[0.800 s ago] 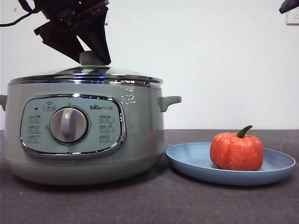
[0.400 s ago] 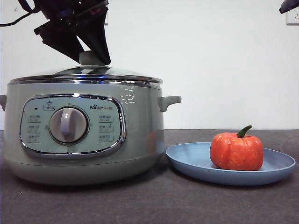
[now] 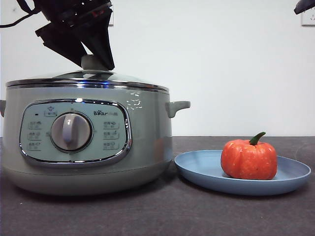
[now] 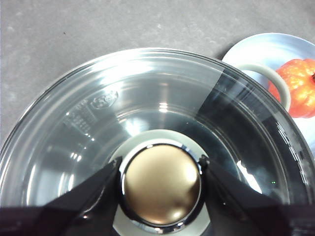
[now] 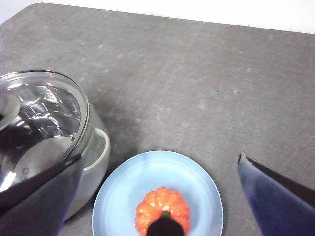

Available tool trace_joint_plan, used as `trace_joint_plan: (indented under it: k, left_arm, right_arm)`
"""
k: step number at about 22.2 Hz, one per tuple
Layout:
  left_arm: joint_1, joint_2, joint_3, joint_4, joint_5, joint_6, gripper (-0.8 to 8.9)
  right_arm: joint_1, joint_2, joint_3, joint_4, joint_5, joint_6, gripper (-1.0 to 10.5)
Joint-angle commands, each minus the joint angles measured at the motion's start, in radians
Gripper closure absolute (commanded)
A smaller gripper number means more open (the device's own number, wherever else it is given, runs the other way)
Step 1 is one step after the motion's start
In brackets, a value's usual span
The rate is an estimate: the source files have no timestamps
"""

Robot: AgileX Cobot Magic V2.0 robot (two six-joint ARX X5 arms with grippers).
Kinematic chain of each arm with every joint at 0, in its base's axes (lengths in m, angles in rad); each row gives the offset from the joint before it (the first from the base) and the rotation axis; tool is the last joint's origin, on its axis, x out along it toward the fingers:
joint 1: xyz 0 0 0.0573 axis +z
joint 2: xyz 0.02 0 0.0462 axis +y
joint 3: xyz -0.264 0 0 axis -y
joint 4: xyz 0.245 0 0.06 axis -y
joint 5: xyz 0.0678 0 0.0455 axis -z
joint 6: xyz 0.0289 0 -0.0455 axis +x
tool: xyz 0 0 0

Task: Take the pumpkin out from the steamer,put the pumpkin in the blue plate,close the lid

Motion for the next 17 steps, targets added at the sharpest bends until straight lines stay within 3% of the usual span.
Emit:
trace_joint_plan:
  k: [1,4,5,7,8,17]
  left_arm:
    - [0.001,0.003,0.0,-0.008,-0.01,0.045,8.22]
    - [0.001,0.003,0.0,0.007,0.014,0.045,8.1]
    - [0.001,0.003,0.0,0.016,0.017,0.045,7.63]
    - [0.001,0.003,0.0,0.035,0.018,0.038,4.09]
    - [0.001,0.003,0.0,0.042,0.015,0.026,2.77]
    - [0.001,-0.044,0.0,0.028,0.017,-0.013,2.83]
  right_arm:
    - [0.0,-0.001,-0.007,0.006,0.005,0.016,4.1]
    - [0.0,0.0,-0.007,0.007,0.005,0.016,4.1]
    - [0.0,0.0,-0.007,0.007,0.005,0.016,4.1]
    - [0.0,0.0,-0.007,0.006,0.005,0.016,4.1]
    - [0.0,0.0,-0.007,0.006,0.005,0.017,4.1]
    - [0.0,0.0,-0.007,0.005,0.003,0.016,4.1]
